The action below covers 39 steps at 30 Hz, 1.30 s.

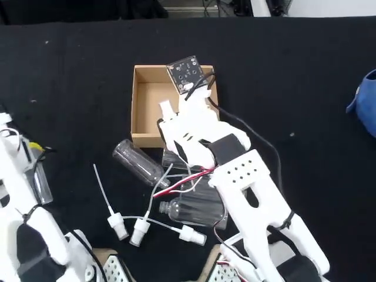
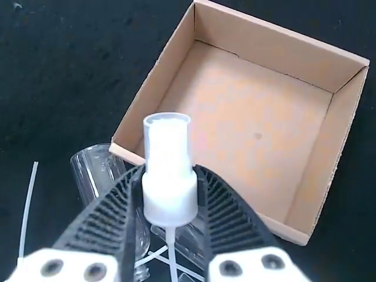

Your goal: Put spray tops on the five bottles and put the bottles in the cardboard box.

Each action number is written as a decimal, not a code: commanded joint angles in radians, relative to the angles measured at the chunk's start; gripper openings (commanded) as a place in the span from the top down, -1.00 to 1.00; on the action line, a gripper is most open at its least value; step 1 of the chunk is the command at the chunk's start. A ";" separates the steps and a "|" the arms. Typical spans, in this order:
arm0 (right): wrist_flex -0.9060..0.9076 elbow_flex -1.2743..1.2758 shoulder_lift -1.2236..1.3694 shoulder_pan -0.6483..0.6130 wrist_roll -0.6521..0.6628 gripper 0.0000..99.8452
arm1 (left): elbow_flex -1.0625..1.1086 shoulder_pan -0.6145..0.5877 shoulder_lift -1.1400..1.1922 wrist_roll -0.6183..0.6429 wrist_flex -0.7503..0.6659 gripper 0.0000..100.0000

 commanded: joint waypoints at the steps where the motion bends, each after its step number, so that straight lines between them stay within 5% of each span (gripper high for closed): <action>1: -0.021 -0.013 -0.048 -0.014 -0.011 0.98 | -0.056 0.038 -0.040 0.063 -0.012 0.94; 22: 0.017 -0.012 -0.245 -0.017 -0.009 0.98 | 0.008 0.042 -0.328 0.075 0.026 0.94; 39: -0.127 -0.062 -0.421 -0.012 -0.009 0.98 | -0.042 0.185 -0.336 0.242 -0.071 0.94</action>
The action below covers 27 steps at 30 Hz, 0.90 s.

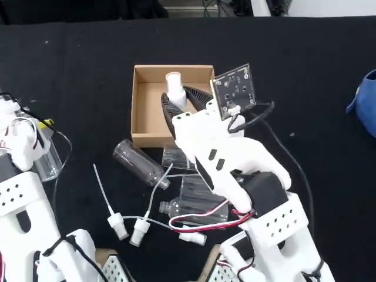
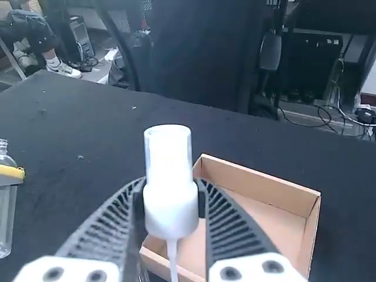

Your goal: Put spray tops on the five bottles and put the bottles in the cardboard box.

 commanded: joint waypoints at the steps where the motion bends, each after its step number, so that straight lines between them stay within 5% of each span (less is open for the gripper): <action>1: -0.064 -0.076 -0.025 -0.012 -0.008 0.98 | -0.065 0.013 -0.049 0.051 -0.021 0.94; 10: -0.170 -0.159 -0.025 -0.012 -0.009 0.98 | 0.059 0.151 -0.399 0.055 -0.044 0.94; 21: -0.301 -0.280 -0.025 -0.012 -0.106 0.98 | 0.107 0.418 -0.437 0.147 -0.170 0.94; 27: -0.425 -0.283 -0.019 0.037 -0.106 0.98 | 0.255 0.598 -0.437 0.215 -0.399 0.94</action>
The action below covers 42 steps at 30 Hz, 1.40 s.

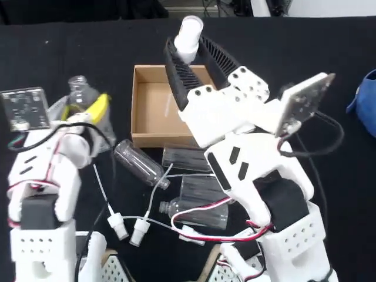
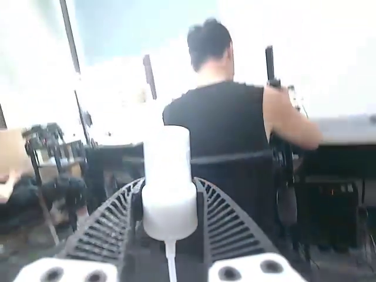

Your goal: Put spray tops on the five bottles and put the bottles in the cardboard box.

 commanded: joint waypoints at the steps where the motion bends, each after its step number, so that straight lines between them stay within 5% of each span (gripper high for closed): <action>1: -0.103 -0.064 -0.016 0.041 -0.006 0.98 | 0.094 0.143 -0.014 0.026 -0.210 0.94; 21: -0.198 -0.097 0.071 0.035 -0.006 0.98 | 0.389 0.303 -0.014 0.025 -0.595 0.94; 42: -0.204 -0.044 0.077 0.040 -0.005 0.98 | 0.440 0.305 -0.014 0.032 -0.638 0.93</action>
